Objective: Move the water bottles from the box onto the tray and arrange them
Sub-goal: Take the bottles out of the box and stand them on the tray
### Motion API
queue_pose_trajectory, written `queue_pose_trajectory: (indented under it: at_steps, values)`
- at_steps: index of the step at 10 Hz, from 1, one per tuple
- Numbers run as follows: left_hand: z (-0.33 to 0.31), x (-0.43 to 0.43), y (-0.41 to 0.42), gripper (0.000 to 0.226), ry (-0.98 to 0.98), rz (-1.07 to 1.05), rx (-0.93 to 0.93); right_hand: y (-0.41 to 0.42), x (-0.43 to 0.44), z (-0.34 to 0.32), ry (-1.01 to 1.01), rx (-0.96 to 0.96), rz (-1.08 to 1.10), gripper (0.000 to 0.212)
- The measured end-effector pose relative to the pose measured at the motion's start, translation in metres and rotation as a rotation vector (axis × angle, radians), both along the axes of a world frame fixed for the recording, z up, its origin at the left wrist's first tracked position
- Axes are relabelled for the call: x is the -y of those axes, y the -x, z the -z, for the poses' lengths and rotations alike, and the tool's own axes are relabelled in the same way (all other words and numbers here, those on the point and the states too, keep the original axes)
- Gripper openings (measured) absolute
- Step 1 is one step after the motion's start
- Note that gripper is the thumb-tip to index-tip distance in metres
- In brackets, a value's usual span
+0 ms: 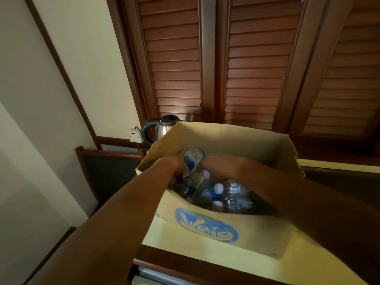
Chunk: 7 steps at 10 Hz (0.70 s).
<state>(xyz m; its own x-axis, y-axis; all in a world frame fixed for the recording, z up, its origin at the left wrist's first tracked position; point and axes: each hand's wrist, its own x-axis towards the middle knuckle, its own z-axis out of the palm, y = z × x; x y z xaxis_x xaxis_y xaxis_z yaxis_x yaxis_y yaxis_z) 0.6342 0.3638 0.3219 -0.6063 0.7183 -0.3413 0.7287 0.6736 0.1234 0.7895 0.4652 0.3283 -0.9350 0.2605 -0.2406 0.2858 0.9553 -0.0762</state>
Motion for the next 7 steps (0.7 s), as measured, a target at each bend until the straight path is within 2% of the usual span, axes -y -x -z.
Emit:
queue_pose_trajectory:
  at_steps: [1,2,3,4,5,6,7]
  values:
    - [-0.013,0.004,-0.003,0.043,-0.157,0.019,-0.002,-0.016,-0.023,-0.016,0.149,-0.234,0.165,0.024]
    - [-0.016,-0.002,0.010,0.047,-0.494,0.001,0.001,-0.034,-0.043,-0.033,0.119,-0.487,0.319,0.020]
    - [-0.031,-0.005,0.011,0.031,-0.631,0.001,0.016,-0.053,-0.054,-0.043,0.217,-0.624,0.462,0.028]
    - [-0.058,-0.013,0.006,0.024,-0.650,0.056,-0.152,-0.078,-0.059,-0.063,0.221,-0.775,0.469,0.029]
    - [-0.101,-0.020,-0.014,0.028,-0.777,0.154,-0.225,-0.116,-0.063,-0.105,0.219,-0.926,0.463,0.031]
    - [-0.140,-0.030,-0.052,0.025,-1.007,0.249,-0.153,-0.163,-0.070,-0.150,0.253,-1.058,0.507,0.027]
    - [-0.172,-0.043,-0.100,0.032,-1.169,0.236,-0.023,-0.214,-0.077,-0.188,0.223,-1.143,0.570,0.025]
